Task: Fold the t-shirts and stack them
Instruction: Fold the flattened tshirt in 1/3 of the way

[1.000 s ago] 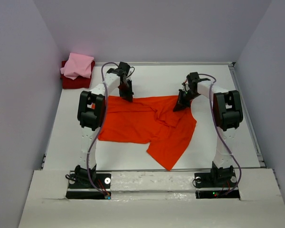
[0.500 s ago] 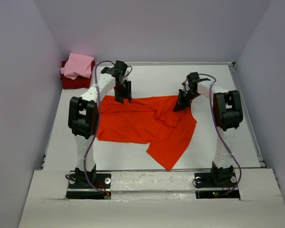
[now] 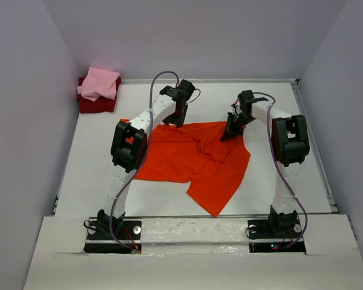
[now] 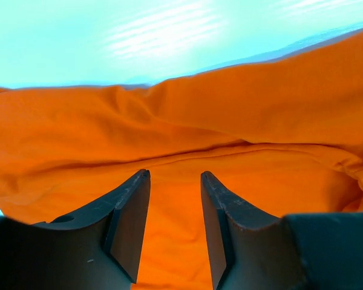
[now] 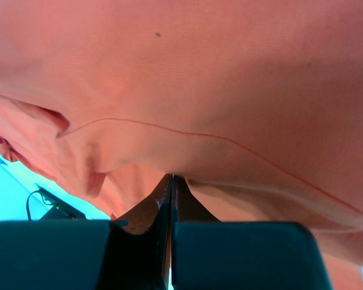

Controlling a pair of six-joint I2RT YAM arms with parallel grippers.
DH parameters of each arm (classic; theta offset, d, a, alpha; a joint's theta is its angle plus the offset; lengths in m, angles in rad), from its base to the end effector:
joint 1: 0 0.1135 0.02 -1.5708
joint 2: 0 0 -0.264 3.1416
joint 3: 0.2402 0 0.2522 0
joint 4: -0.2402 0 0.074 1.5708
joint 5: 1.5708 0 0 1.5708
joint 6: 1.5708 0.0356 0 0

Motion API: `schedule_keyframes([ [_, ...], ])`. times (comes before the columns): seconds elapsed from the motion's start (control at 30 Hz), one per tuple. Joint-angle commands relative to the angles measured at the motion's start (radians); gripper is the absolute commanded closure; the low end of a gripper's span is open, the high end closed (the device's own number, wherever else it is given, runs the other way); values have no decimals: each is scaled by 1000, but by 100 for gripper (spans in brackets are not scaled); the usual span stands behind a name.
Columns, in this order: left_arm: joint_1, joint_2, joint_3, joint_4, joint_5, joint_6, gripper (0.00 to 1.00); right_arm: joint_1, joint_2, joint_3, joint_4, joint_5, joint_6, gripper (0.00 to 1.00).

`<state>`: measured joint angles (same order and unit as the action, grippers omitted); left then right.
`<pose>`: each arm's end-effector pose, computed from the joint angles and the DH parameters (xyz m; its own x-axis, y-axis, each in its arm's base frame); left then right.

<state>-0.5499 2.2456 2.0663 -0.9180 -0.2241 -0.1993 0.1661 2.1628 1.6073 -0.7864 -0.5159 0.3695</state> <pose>0.4187 -0.2474 0.2382 -0.8275 0.2808 -0.4861 0.2646 0.9588 0.1036 0.4221 0.0886 0.1521 -0.9875 0.1530 -0.0381 0.1098 0.8409 0.5300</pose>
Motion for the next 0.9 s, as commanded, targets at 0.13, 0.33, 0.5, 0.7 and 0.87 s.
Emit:
schedule_keyframes([
  [0.13, 27, 2, 78, -87, -18, -42, 48, 12, -24, 105, -71, 4, -32, 100],
  [0.33, -28, -52, 31, -1, -144, 99, 51, 12, -18, 103, -62, -32, -27, 100],
  [0.5, -35, -38, 19, 30, -130, 207, 51, 12, -18, 103, -57, -47, -29, 100],
  [0.7, -6, -56, 14, 48, 10, 336, 1, 12, -26, 114, -48, -81, -26, 100],
  [0.87, -16, -137, -64, 139, 131, 463, 1, 12, -35, 117, -50, -85, -35, 100],
])
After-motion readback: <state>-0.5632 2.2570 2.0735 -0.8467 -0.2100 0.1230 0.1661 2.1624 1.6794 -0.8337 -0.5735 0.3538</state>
